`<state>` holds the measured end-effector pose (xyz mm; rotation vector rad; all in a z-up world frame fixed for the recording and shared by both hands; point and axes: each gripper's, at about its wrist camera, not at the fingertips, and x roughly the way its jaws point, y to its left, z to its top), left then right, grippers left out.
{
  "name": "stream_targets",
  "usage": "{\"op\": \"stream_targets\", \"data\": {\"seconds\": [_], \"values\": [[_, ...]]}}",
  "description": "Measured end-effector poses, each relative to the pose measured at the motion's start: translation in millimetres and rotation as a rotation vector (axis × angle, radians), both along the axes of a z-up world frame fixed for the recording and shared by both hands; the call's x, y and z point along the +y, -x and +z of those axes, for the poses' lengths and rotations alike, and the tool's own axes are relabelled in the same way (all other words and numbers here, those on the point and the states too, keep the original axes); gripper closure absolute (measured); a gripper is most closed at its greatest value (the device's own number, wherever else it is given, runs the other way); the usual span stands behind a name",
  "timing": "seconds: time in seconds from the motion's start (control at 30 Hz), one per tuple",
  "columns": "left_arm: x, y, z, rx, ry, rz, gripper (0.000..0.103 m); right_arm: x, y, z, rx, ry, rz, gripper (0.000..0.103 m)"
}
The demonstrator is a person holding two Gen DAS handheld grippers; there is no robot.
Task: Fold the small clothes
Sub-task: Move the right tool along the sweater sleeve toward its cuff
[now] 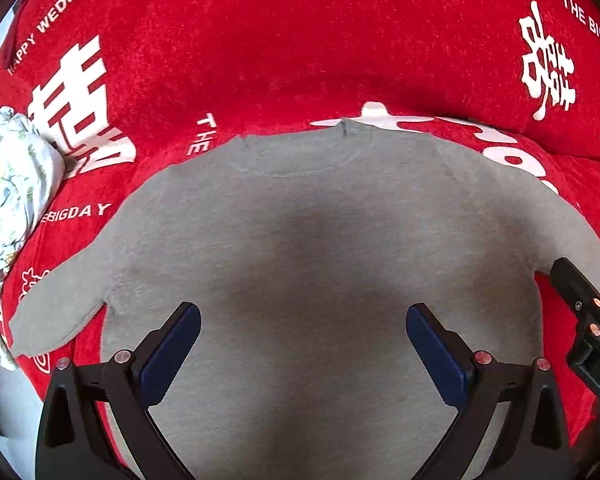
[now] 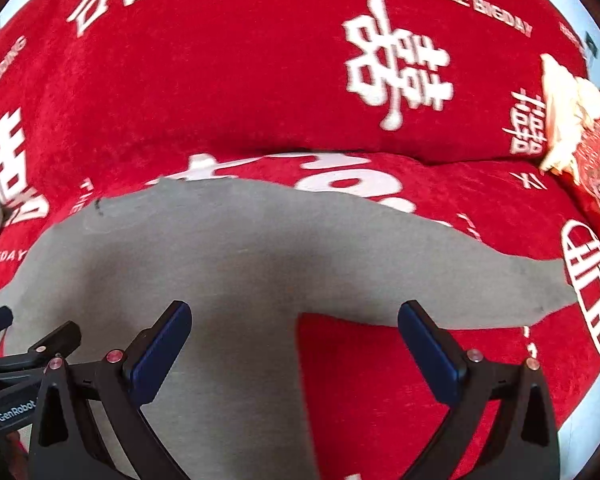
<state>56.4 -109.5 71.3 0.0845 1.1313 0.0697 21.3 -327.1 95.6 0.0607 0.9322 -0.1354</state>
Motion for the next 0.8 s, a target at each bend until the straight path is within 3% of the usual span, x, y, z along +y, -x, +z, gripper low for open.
{"op": "stream_targets", "data": {"seconds": [0.13,0.8], "values": [[-16.2,-8.7,-2.1,0.020,0.013,0.001,0.000,-24.5,-1.1,4.1,0.012,-0.059,-0.028,0.000],[-100.4,-22.4,-12.1,0.032,-0.018,-0.087,0.000,-118.7,9.0,-0.5,0.029,-0.017,-0.143,0.000]]}}
